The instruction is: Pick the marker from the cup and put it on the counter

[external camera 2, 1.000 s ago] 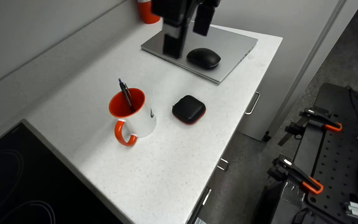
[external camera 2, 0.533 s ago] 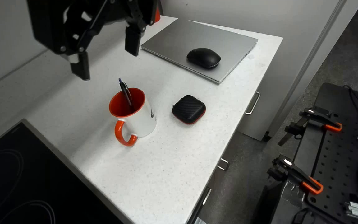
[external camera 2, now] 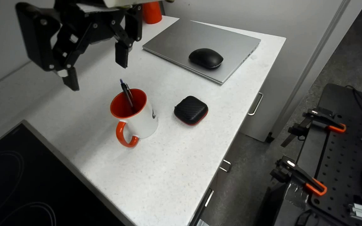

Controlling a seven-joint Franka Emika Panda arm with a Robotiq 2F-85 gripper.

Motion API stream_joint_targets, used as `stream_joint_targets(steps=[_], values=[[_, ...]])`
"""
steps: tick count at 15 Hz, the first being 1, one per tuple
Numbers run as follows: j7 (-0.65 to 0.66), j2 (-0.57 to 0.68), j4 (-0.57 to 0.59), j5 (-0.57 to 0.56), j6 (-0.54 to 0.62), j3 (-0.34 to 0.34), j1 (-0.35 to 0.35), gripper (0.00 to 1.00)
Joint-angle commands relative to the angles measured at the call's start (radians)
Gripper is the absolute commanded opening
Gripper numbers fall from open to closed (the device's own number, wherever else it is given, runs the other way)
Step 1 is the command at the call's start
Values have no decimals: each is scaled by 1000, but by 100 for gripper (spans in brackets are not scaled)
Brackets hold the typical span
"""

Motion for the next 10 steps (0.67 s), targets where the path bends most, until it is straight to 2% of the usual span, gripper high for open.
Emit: stream_joint_targets(steps=[1,5,10], values=[[80,21,0,-103,10,6,-28,100],[112,61,9,-145,3,-1,-41,100],[98,113,28,-123,3,6,-36,100]])
